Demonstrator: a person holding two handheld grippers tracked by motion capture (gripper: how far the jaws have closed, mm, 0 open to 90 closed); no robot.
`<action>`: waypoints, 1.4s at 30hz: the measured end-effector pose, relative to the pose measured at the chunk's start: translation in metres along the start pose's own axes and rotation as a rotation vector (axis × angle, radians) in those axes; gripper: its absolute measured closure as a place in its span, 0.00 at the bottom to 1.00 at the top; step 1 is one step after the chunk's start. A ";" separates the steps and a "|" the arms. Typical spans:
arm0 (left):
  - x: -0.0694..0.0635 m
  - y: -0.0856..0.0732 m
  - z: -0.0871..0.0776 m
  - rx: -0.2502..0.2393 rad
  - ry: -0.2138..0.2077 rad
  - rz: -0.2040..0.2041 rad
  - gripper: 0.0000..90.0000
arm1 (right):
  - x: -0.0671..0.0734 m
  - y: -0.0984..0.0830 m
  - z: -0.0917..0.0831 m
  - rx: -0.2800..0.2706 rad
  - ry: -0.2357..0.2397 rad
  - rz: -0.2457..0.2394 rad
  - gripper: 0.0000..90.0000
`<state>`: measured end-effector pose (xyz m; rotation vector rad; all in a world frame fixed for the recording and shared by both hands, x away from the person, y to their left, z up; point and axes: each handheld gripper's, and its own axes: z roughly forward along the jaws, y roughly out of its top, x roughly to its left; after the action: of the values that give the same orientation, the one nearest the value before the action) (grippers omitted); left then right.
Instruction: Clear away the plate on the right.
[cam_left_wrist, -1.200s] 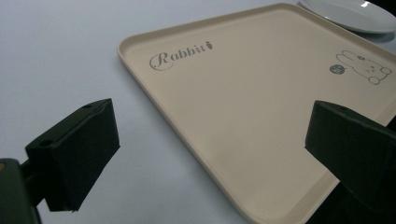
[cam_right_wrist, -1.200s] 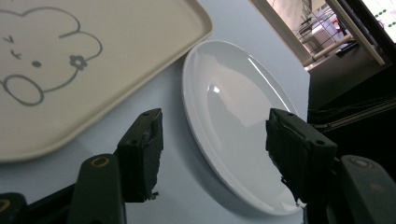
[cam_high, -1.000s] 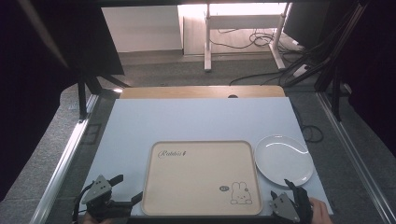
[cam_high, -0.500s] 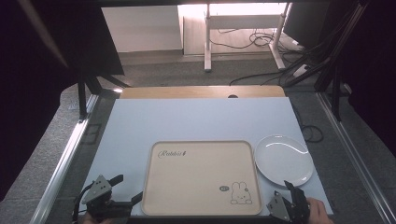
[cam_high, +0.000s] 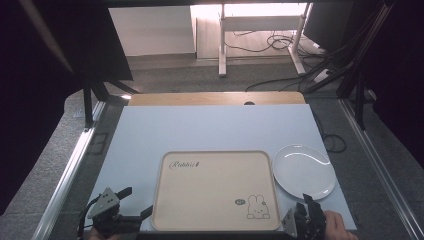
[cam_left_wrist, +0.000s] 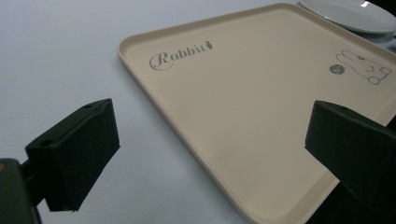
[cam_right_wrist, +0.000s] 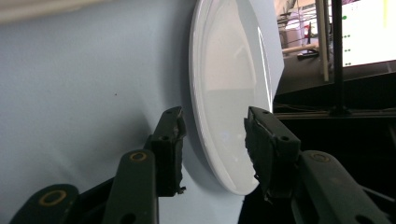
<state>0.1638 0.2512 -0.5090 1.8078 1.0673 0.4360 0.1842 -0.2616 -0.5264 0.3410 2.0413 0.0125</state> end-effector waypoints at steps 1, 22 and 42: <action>0.000 0.000 0.000 0.000 0.000 0.000 0.03 | 0.000 0.000 0.000 0.000 0.000 0.000 0.65; -0.001 0.000 0.000 0.005 0.001 0.009 0.03 | 0.009 0.006 0.013 0.063 -0.037 -0.127 0.69; -0.001 0.000 0.001 0.009 0.003 0.012 0.03 | 0.006 0.005 0.031 0.098 -0.013 -0.176 0.81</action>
<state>0.1639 0.2500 -0.5088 1.8229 1.0623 0.4424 0.2098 -0.2594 -0.5461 0.2207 2.0569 -0.1985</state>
